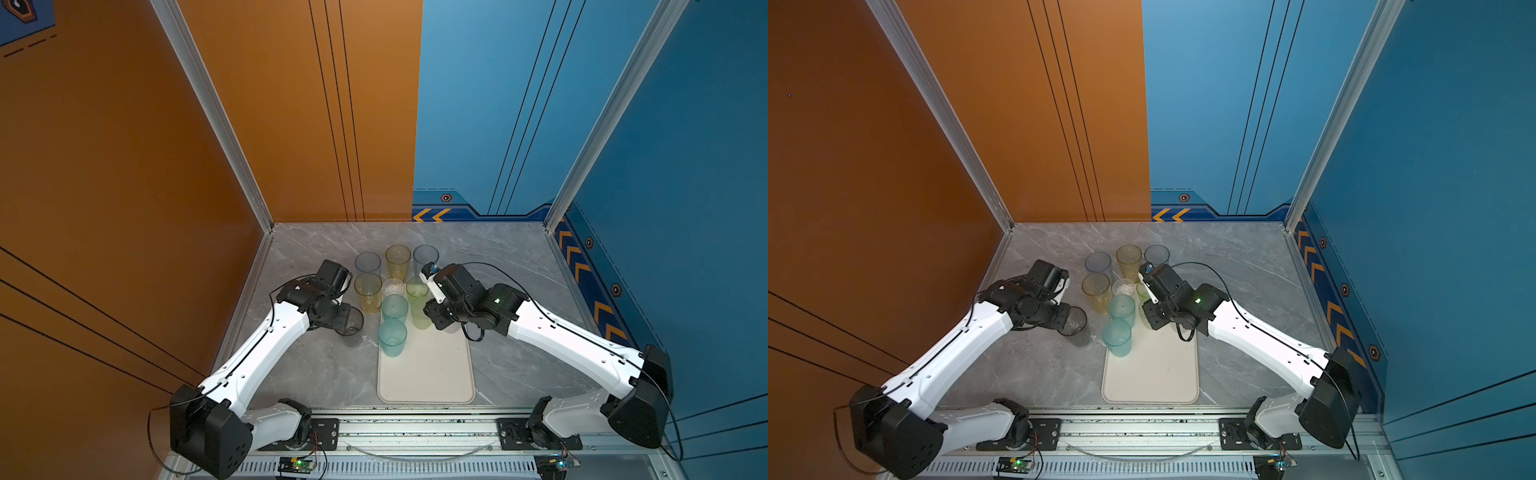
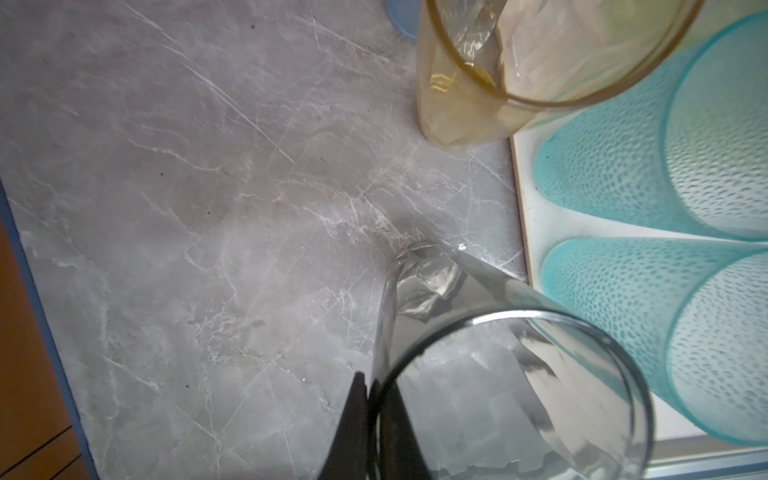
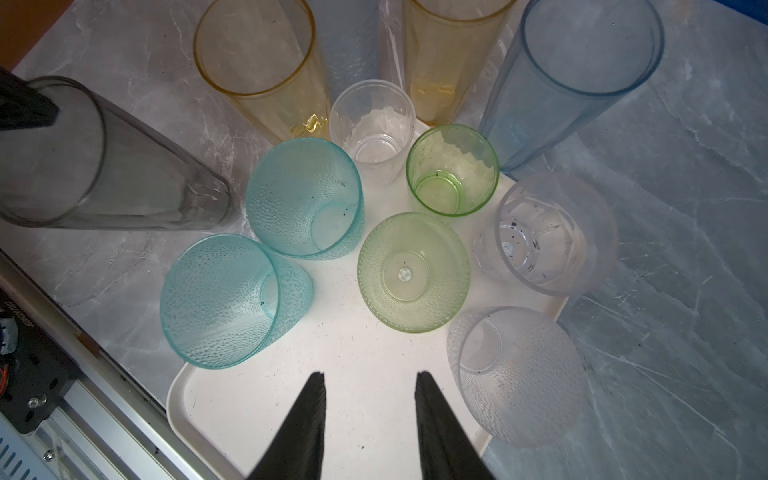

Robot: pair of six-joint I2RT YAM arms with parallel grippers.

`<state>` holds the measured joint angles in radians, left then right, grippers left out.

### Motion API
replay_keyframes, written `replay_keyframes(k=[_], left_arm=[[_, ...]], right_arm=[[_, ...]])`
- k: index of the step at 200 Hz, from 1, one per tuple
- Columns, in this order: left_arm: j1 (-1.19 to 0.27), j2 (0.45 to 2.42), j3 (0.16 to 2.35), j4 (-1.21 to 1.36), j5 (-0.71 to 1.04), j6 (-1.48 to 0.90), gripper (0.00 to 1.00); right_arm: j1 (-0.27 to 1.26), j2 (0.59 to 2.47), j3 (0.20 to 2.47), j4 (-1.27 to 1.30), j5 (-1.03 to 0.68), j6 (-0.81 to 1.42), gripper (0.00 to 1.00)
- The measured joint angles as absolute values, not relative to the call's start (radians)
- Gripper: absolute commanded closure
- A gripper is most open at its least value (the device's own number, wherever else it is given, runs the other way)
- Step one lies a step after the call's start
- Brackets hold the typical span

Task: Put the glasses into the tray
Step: 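Lift the dark glass with the left gripper while the right gripper draws back, then carry the dark glass with the left gripper over the tray's far side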

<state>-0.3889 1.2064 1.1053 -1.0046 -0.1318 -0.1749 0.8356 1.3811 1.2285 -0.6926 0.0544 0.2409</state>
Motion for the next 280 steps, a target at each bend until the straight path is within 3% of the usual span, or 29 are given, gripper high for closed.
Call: replay_keyframes(k=[76,115,150,180,280], left_arm=[[-0.401,1.071,1.305,-1.111,-0.153,-0.154,0.94],[-0.535,1.079,1.457,-1.138,-0.159,-0.146,0.94],[-0.782,1.196,1.597,-1.145,-0.203,-0.132,0.94],[-0.903,1.349,1.680,-1.144,-0.205,-0.107,0.94],[-0.976,1.696,1.802,-1.142,-0.118,-0.013,0.94]], right_arm=[[0.668,1.208,1.089,-0.688,0.053,0.294,0.65],[0.576,1.114,1.059,-0.698,0.056,0.321,0.65],[0.564,1.102,1.059,-0.701,0.055,0.332,0.65],[0.560,1.103,1.059,-0.707,0.055,0.342,0.65],[0.550,1.107,1.052,-0.715,0.052,0.350,0.66]])
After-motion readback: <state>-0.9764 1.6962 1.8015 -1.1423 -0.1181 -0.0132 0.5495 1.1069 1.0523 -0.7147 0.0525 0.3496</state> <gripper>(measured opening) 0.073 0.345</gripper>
